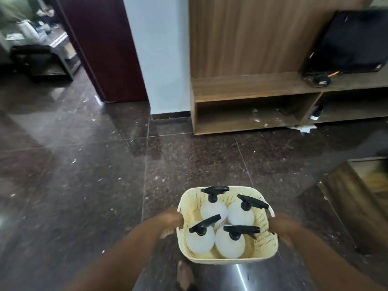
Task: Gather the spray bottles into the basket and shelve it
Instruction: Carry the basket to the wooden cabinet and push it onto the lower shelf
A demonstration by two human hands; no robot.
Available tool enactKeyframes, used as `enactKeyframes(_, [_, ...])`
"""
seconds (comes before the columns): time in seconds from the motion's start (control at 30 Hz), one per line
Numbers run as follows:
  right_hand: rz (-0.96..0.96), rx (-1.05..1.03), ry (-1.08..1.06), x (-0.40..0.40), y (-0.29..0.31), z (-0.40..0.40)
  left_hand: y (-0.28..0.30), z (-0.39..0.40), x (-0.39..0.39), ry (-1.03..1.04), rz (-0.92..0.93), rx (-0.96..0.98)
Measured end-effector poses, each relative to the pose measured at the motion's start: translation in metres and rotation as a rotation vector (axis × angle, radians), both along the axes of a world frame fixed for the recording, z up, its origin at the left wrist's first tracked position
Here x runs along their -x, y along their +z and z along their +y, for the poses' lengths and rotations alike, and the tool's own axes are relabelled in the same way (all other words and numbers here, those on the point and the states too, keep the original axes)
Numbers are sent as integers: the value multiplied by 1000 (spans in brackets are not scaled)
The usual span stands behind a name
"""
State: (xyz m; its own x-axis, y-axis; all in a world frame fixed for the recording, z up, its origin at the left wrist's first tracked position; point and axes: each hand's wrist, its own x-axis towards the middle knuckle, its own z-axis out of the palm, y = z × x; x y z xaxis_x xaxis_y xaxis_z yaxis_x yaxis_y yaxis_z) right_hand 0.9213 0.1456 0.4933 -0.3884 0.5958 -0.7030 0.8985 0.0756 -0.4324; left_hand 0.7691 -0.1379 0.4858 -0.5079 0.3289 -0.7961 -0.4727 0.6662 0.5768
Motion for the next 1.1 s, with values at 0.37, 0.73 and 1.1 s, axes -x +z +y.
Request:
enactKeyframes(0.37, [-102,31,-270,46,-40,177,-42,233,121,-350,73,60])
enactKeyframes(0.73, [-120,240,-167,186,-92,315,-92,336,204,-132,189,294])
enactKeyframes(1.1, [-214,186,193,360,-160,401,-164,387,310,87,170,313])
